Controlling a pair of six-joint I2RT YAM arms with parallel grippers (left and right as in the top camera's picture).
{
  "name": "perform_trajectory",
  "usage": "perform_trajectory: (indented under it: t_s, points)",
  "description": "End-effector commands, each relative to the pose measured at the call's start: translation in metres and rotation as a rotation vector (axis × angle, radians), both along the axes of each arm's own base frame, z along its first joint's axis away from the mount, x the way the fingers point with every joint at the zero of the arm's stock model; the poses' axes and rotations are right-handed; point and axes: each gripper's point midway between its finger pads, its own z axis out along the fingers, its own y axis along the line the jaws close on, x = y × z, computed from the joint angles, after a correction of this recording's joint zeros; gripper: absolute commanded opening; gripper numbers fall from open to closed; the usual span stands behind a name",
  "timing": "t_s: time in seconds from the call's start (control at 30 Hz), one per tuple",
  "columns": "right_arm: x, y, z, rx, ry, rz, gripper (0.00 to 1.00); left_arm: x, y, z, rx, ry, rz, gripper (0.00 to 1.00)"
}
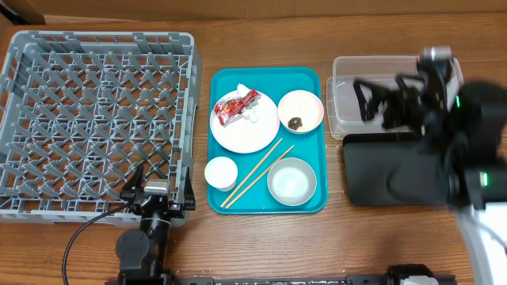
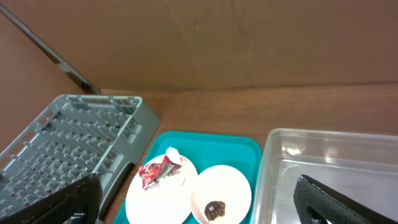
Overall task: Sort waste into correct bins and load items into the dishwasher
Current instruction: 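Reach the right gripper to the plate and grasp the red wrapper and tissue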
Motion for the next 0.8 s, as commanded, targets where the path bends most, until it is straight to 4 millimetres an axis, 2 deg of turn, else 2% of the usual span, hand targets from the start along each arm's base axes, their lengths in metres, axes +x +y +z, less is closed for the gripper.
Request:
perform_trajectory:
  t_s: [0.0, 0.1, 0.27, 0.43, 0.6, 0.77]
  points:
    - [0.029, 0.014, 0.008, 0.012, 0.022, 0.054, 1.0, 0.0, 0.0, 0.0, -0.007, -0.005, -0.004, 1.0]
    - [0.049, 0.034, 0.003, 0.028, 0.028, 0.119, 1.0, 0.0, 0.0, 0.0, -0.007, -0.005, -0.004, 1.0]
    - [0.053, 0.072, -0.008, 0.098, 0.04, 0.301, 1.0, 0.0, 0.0, 0.0, -0.007, -0.005, -0.004, 1.0]
    - [0.056, 0.103, -0.044, -0.045, 0.136, 0.185, 1.0, 0.0, 0.0, 0.0, -0.007, -0.005, -0.004, 1.0]
    - [0.053, 0.143, -0.057, -0.206, 0.167, 0.105, 1.0, 0.0, 0.0, 0.0, -0.007, -0.005, -0.004, 1.0]
    - [0.068, 0.181, -0.083, -0.268, 0.224, 0.124, 1.0, 0.0, 0.0, 0.0, -0.007, -0.005, -0.004, 1.0]
